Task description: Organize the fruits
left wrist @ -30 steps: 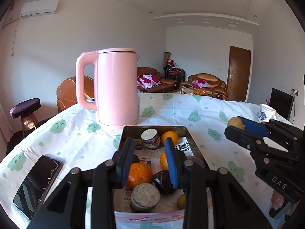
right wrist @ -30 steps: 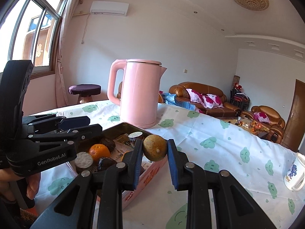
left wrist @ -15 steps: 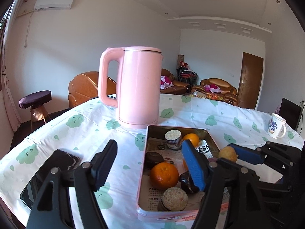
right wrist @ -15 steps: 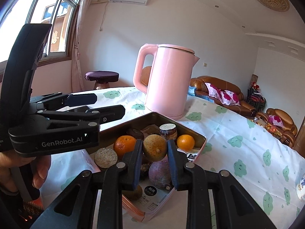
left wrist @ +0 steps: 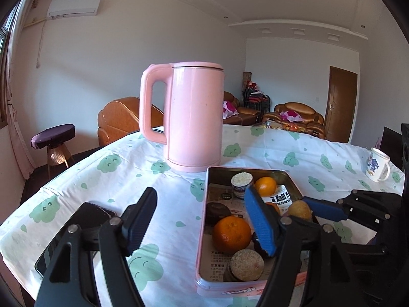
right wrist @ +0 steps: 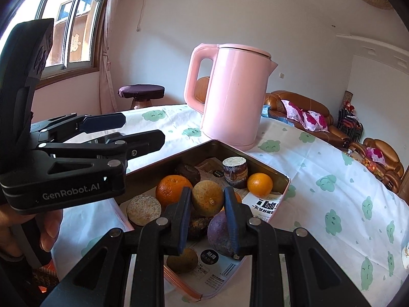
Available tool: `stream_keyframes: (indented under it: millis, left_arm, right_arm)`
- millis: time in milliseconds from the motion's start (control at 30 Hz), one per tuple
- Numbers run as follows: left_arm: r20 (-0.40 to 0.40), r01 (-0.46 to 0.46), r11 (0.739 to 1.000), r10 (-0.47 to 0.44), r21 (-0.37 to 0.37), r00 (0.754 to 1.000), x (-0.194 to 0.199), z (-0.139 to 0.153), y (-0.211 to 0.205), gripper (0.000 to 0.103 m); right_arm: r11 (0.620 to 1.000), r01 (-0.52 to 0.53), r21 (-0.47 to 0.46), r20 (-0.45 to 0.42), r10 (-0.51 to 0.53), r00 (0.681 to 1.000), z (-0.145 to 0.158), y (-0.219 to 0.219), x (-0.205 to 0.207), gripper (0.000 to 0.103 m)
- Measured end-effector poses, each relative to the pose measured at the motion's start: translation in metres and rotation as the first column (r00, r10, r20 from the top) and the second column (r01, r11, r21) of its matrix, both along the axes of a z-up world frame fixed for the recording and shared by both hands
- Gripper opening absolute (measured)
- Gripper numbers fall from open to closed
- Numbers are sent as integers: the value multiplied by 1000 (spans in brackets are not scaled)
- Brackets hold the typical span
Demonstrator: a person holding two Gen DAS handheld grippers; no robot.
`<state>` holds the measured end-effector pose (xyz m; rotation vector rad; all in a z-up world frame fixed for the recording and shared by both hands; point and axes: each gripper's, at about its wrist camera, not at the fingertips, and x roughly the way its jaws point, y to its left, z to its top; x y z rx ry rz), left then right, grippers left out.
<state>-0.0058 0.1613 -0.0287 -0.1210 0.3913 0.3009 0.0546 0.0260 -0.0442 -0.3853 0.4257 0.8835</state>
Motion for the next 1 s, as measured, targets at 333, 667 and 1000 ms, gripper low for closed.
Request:
stream_keyframes:
  millis: [333, 667, 1000]
  left_arm:
    - [-6, 1, 1000, -1, 8, 1000, 1, -1, -1, 76]
    - [-5, 3, 1000, -3, 10, 1000, 1, 0, -2, 77]
    - [30, 26, 999, -27, 48, 999, -6, 11, -18, 91]
  right_arm:
    - [1000, -2, -10, -31, 2, 1000, -3, 2, 4, 57]
    - [1000, 14, 4, -8, -14, 1000, -1, -1, 1, 69]
    - [986, 161, 49, 119, -166, 979, 8, -34, -9, 77]
